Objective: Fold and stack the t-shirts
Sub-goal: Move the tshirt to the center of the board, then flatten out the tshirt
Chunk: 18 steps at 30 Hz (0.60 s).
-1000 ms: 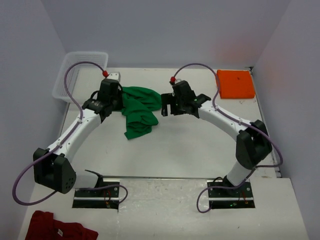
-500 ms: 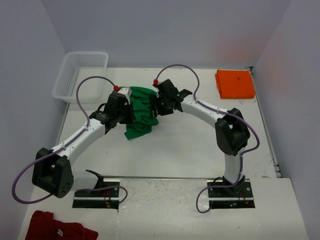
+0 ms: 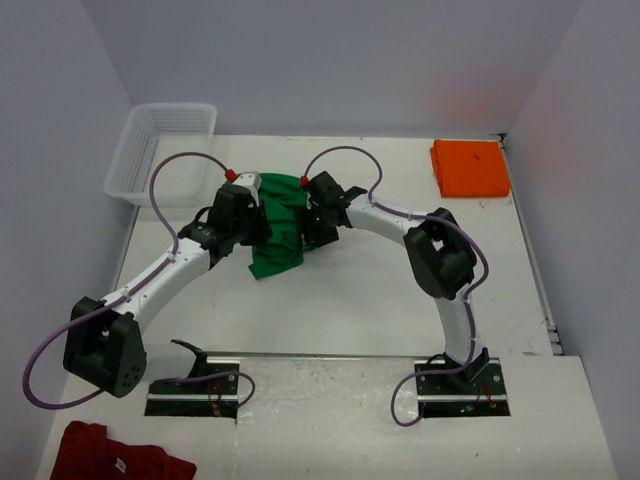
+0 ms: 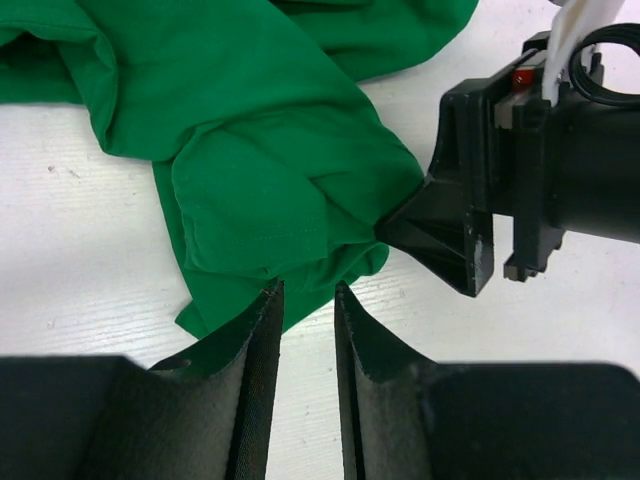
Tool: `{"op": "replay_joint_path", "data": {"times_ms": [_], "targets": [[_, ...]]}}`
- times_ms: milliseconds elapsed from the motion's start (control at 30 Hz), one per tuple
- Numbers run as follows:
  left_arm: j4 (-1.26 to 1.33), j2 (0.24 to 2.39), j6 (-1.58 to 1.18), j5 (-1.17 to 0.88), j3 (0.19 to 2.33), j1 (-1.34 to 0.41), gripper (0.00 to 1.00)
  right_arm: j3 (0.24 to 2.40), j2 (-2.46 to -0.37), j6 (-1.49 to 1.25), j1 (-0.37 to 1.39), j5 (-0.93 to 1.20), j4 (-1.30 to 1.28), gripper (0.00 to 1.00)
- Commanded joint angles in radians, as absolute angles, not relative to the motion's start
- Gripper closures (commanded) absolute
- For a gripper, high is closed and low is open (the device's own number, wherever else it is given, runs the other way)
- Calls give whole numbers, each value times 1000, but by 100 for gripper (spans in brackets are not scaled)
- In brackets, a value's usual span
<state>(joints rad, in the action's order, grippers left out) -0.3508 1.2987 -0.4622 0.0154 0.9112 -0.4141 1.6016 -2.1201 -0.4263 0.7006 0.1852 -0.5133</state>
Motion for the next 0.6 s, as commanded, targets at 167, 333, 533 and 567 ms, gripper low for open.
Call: {"op": "replay_joint_path", "data": {"times_ms": [167,333,533,567], "targets": [[-313,1267,-460,52,896,-419,72,1681,-2145,-440,707,207,-491,79],[-310,1281,-477,112,885,-419,72,1678,-2117,-428,709,120,-531,100],[-269,1354,-534,230,923,-419,57,1566,-1945,-430,710,25,-564,100],[-278,1383,-538,270,943,-419,51,1537,-1925,-425,709,18,-566,100]]}}
